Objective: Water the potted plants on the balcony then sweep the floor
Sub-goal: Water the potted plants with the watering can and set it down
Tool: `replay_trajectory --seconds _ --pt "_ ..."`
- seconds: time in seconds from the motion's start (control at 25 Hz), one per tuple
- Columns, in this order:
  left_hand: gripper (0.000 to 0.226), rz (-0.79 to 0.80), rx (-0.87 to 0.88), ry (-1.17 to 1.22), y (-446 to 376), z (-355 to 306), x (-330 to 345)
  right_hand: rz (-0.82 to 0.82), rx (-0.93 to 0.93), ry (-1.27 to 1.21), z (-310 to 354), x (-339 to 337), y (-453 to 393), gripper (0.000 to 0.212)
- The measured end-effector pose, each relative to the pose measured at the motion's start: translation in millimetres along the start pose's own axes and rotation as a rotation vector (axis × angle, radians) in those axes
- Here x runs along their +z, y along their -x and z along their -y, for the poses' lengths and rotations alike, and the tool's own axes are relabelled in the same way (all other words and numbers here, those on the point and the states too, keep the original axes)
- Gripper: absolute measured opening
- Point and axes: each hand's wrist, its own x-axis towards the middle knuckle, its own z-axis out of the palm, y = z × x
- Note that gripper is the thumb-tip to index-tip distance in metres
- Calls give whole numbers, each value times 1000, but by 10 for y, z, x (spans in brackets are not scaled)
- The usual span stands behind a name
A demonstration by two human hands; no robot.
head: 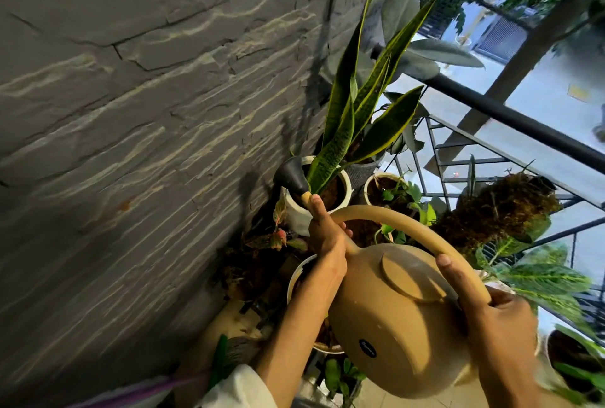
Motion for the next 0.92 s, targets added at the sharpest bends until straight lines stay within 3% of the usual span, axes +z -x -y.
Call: replay_trajectory --seconds 0.36,0.68,0.92 --pt "62 -35 3 0 -32 -14 32 44 4 -1 62 -13 -63 87" --pt "83 2 36 -61 -84 -189 238 89 36 -109 167 -76 -164 65" --pt "76 162 -35 -92 -278 -656 635 144 22 -150 444 4 -202 95"
